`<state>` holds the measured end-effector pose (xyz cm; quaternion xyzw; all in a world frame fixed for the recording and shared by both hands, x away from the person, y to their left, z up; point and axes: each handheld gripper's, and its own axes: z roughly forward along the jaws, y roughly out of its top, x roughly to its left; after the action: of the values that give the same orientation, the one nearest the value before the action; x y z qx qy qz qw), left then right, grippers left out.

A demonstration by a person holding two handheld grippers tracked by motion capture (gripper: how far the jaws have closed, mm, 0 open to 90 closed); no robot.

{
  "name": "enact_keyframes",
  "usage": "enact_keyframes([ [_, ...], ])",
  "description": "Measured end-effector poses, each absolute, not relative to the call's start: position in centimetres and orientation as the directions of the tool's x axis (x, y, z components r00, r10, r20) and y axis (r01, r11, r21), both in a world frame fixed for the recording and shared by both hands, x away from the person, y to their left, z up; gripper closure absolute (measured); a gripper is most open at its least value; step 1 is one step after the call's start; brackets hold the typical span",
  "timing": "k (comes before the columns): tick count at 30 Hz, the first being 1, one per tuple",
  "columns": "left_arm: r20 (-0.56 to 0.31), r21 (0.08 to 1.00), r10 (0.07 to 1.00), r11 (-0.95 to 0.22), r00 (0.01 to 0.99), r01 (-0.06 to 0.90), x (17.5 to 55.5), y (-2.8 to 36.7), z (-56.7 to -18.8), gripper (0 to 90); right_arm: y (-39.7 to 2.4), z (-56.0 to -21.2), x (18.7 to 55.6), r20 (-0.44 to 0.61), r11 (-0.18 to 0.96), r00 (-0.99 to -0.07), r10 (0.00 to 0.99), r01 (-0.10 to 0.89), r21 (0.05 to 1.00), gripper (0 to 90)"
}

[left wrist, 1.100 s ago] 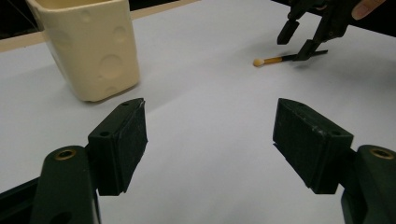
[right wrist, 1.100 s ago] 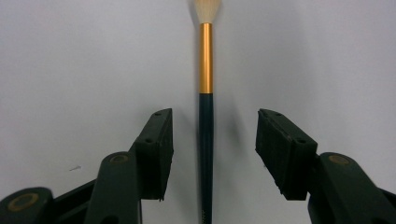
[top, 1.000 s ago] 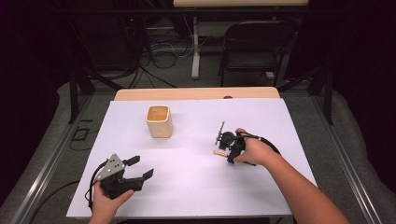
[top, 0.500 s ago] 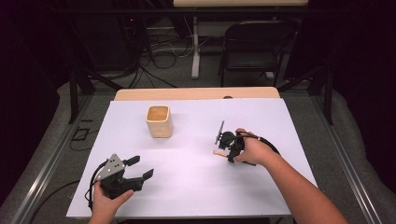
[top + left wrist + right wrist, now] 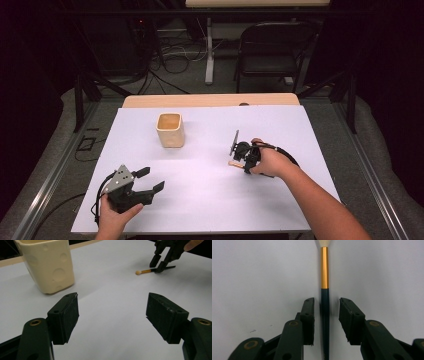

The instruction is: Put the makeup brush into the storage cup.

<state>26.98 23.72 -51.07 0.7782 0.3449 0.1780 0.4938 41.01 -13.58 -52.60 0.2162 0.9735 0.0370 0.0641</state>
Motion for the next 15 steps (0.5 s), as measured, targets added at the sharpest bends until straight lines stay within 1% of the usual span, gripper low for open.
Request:
enact_keyframes([
  [4, -0.061, 0.891, 0.712, -0.277, 0.699, 0.359, 26.99, 23.75, -51.06, 26.2, -13.63, -52.64, 41.06, -0.100, 0.901, -0.897, 0.430, 0.421, 0.101, 69.7],
  [5, -0.061, 0.891, 0.712, -0.277, 0.699, 0.360, 26.99, 23.75, -51.06, 26.3, -13.61, -52.52, 41.09, -0.095, 0.901, -0.897, 0.432, 0.425, 0.085, 70.3],
  [10, -0.063, 0.891, 0.713, -0.275, 0.698, 0.361, 26.98, 23.73, -51.06, 26.3, -13.61, -52.60, 41.10, -0.086, 0.900, -0.897, 0.434, 0.427, 0.090, 73.6],
  [11, -0.059, 0.891, 0.713, -0.279, 0.699, 0.359, 26.99, 23.75, -51.06, 26.3, -13.59, -52.62, 41.09, -0.080, 0.900, -0.897, 0.434, 0.427, 0.090, 75.4],
  [15, -0.060, 0.891, 0.713, -0.277, 0.699, 0.360, 27.00, 23.75, -51.06, 26.3, -13.54, -52.63, 41.06, -0.078, 0.897, -0.895, 0.439, 0.433, 0.088, 76.9],
])
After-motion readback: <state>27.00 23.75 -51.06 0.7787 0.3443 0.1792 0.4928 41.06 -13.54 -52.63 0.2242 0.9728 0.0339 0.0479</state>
